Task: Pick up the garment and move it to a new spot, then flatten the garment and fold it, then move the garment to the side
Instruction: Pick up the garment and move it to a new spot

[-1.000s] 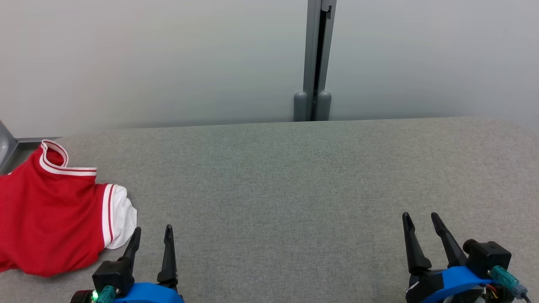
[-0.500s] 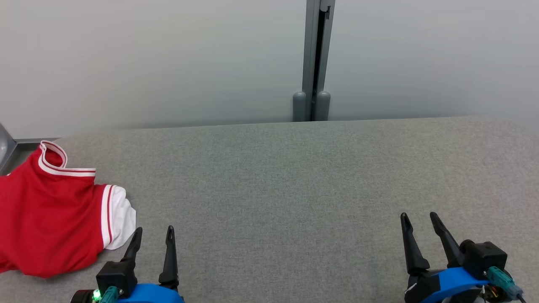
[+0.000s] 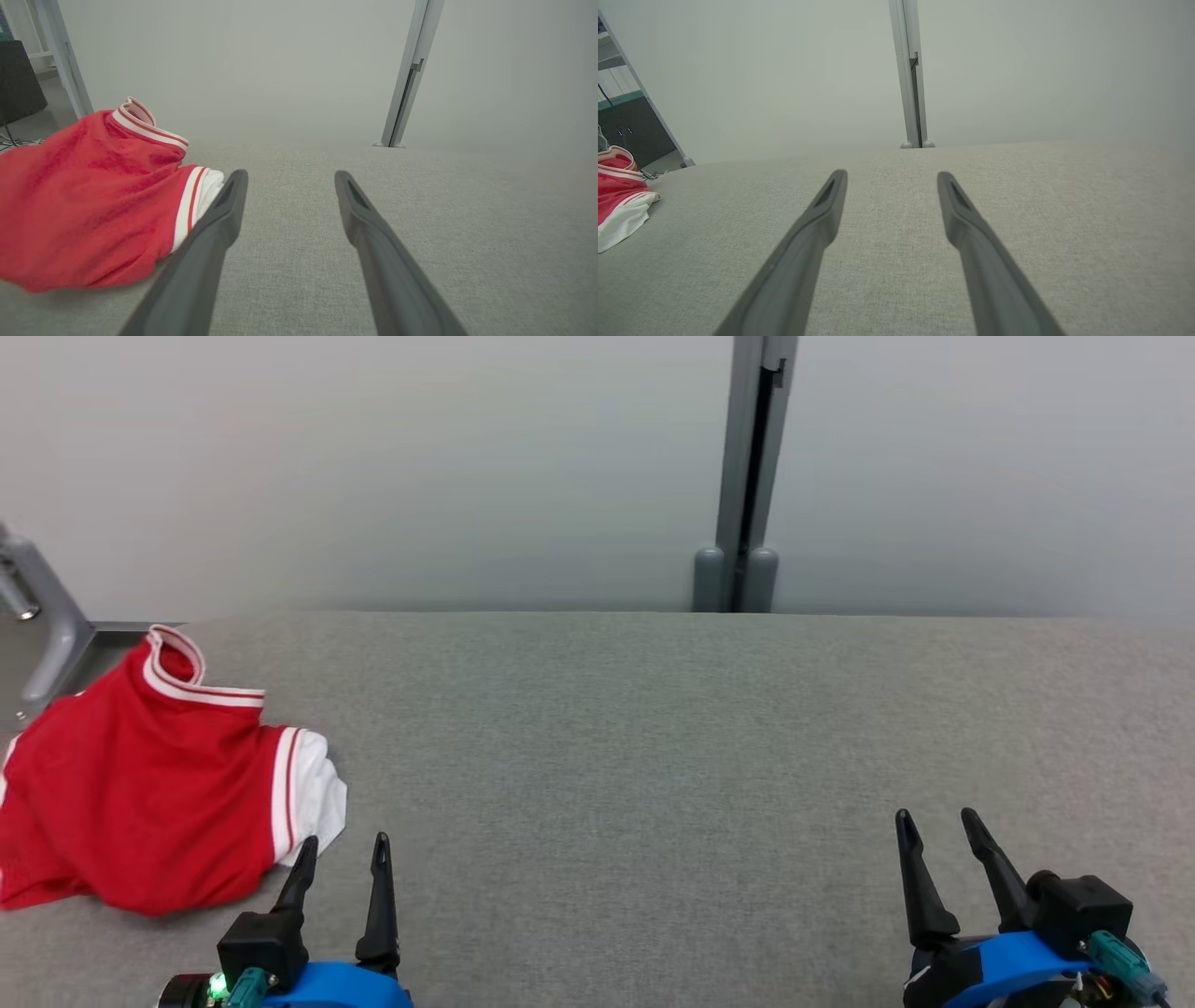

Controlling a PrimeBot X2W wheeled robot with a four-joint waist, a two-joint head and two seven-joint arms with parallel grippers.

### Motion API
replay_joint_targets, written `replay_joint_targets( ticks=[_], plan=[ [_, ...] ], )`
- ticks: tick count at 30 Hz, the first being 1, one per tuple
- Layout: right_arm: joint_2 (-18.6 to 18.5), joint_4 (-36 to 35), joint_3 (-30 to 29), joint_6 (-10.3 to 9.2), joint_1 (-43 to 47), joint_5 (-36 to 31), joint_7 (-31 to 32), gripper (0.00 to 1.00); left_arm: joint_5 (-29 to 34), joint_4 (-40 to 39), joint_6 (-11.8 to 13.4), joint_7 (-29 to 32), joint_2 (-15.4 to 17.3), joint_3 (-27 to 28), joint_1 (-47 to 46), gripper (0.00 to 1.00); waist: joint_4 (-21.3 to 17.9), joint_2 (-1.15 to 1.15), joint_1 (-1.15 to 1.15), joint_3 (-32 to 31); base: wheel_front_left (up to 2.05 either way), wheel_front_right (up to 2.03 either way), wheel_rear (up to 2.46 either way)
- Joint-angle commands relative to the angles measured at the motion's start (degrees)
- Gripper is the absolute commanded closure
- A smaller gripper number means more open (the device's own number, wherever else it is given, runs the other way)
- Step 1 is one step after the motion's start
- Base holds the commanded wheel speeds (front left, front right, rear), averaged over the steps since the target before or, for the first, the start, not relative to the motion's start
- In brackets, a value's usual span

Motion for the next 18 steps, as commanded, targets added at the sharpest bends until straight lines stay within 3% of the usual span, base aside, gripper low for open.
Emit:
replay_joint_targets(
  ticks=[1,18],
  plan=[
    [-0.32,-0.28,-0.08,0.13,0.31,-0.23,-0.09,0.00,-0.04,-0.10,0.48,-0.20,0.47,0.29,-0.68,0.00,1.86,0.00,0.00,0.51,0.00,0.00,0.00],
    [-0.32,0.49,1.35,0.07,0.19,1.33,-0.42,0.00,-0.87,-1.74,1.23,0.40,2.28,0.56,0.66,0.00,21.69,0.00,0.00,0.43,0.00,0.00,0.00]
  ],
)
